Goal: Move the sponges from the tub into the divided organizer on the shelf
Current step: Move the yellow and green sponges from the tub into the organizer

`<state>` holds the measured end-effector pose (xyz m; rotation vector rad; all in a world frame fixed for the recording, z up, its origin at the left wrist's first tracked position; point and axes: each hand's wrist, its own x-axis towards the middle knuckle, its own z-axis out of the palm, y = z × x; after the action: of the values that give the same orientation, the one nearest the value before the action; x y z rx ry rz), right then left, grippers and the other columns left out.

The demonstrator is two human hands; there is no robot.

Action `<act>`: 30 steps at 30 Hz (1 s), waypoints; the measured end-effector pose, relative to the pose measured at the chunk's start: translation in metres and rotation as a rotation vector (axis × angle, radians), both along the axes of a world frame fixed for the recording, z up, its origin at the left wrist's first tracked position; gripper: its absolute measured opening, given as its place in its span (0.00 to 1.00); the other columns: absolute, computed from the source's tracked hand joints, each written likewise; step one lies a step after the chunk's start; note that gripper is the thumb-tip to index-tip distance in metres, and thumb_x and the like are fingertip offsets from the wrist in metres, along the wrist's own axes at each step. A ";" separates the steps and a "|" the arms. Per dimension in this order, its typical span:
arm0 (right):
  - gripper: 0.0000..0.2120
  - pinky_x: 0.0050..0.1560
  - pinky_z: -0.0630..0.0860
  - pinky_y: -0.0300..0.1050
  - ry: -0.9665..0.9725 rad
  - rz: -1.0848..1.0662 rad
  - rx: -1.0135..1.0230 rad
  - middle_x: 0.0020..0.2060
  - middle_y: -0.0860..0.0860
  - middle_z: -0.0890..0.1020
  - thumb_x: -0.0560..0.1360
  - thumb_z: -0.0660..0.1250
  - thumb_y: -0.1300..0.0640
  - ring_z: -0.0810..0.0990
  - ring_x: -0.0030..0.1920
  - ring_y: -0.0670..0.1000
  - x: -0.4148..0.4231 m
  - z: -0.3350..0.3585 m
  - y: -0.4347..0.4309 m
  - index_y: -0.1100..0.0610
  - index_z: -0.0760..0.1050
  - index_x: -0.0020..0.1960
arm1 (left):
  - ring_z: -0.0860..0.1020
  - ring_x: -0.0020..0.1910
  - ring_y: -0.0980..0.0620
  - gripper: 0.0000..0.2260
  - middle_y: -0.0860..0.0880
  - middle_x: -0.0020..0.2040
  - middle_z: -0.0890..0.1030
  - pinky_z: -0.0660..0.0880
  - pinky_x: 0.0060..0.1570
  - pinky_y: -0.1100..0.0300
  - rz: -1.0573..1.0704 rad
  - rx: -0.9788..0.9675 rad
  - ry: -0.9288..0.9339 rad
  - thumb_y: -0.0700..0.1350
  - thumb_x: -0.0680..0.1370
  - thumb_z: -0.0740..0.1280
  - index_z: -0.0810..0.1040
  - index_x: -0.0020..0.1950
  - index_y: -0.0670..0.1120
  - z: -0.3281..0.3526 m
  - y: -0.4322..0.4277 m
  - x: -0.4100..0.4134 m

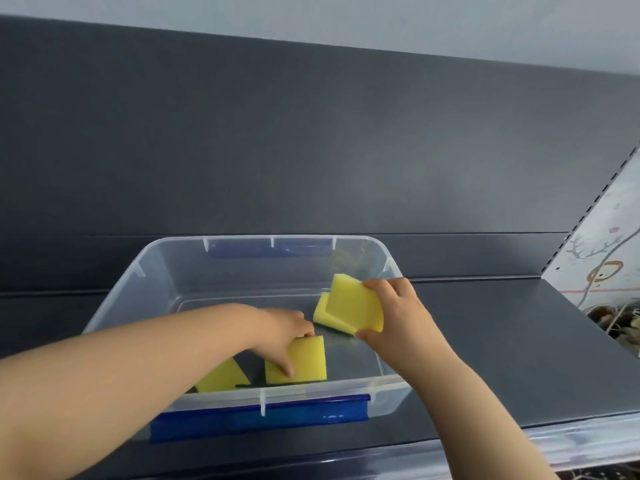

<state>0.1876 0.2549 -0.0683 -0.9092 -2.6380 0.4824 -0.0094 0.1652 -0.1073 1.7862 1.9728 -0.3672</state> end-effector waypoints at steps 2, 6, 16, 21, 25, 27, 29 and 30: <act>0.33 0.49 0.68 0.38 0.026 0.028 -0.036 0.61 0.48 0.66 0.67 0.74 0.52 0.73 0.50 0.50 -0.003 -0.002 0.000 0.46 0.63 0.68 | 0.67 0.51 0.53 0.27 0.51 0.59 0.68 0.67 0.48 0.59 0.003 0.114 0.020 0.55 0.70 0.71 0.67 0.65 0.52 0.011 -0.008 -0.006; 0.30 0.52 0.65 0.35 0.100 0.040 -0.106 0.61 0.48 0.66 0.69 0.73 0.55 0.71 0.54 0.50 -0.006 -0.003 0.000 0.46 0.65 0.67 | 0.70 0.50 0.54 0.19 0.57 0.49 0.68 0.64 0.42 0.62 0.190 0.425 -0.048 0.52 0.70 0.71 0.67 0.57 0.54 0.040 -0.034 -0.014; 0.31 0.46 0.62 0.26 0.366 0.073 -0.226 0.53 0.42 0.71 0.67 0.74 0.60 0.66 0.48 0.39 -0.029 -0.002 -0.015 0.45 0.66 0.65 | 0.70 0.46 0.64 0.29 0.69 0.56 0.63 0.68 0.45 0.71 0.536 1.020 -0.166 0.47 0.71 0.70 0.60 0.58 0.75 0.061 -0.109 0.031; 0.31 0.46 0.71 0.32 0.493 0.071 -0.270 0.47 0.33 0.73 0.65 0.76 0.59 0.75 0.48 0.41 -0.038 0.002 -0.040 0.36 0.66 0.57 | 0.68 0.48 0.68 0.20 0.65 0.52 0.70 0.63 0.47 0.78 0.624 1.162 -0.105 0.45 0.69 0.72 0.69 0.54 0.62 0.072 -0.140 0.029; 0.29 0.40 0.69 0.22 0.584 0.087 -0.283 0.45 0.33 0.75 0.64 0.77 0.58 0.75 0.47 0.34 -0.046 0.010 -0.070 0.36 0.67 0.55 | 0.70 0.50 0.68 0.17 0.65 0.51 0.73 0.66 0.47 0.76 0.655 1.254 -0.078 0.46 0.69 0.73 0.74 0.56 0.54 0.087 -0.177 0.026; 0.29 0.42 0.71 0.24 0.621 0.097 -0.306 0.46 0.33 0.76 0.64 0.77 0.58 0.76 0.46 0.35 -0.052 0.014 -0.090 0.37 0.67 0.56 | 0.70 0.49 0.72 0.17 0.68 0.50 0.73 0.64 0.47 0.79 0.659 1.282 -0.063 0.48 0.68 0.72 0.74 0.55 0.56 0.092 -0.200 0.024; 0.27 0.42 0.72 0.26 0.634 0.120 -0.314 0.46 0.34 0.77 0.64 0.76 0.57 0.76 0.47 0.36 -0.060 0.017 -0.115 0.36 0.68 0.54 | 0.71 0.49 0.71 0.18 0.72 0.51 0.71 0.64 0.46 0.80 0.673 1.283 -0.049 0.49 0.68 0.72 0.72 0.54 0.58 0.096 -0.228 0.021; 0.26 0.43 0.71 0.25 0.641 0.135 -0.320 0.46 0.34 0.77 0.64 0.76 0.56 0.76 0.47 0.36 -0.064 0.019 -0.130 0.36 0.68 0.53 | 0.71 0.50 0.70 0.18 0.73 0.51 0.71 0.64 0.47 0.79 0.682 1.282 -0.042 0.48 0.68 0.72 0.71 0.54 0.59 0.097 -0.244 0.019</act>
<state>0.1238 0.1249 -0.0491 -0.5309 -2.0663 1.0532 0.0096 -0.0790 -0.0104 1.3841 2.8342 1.4085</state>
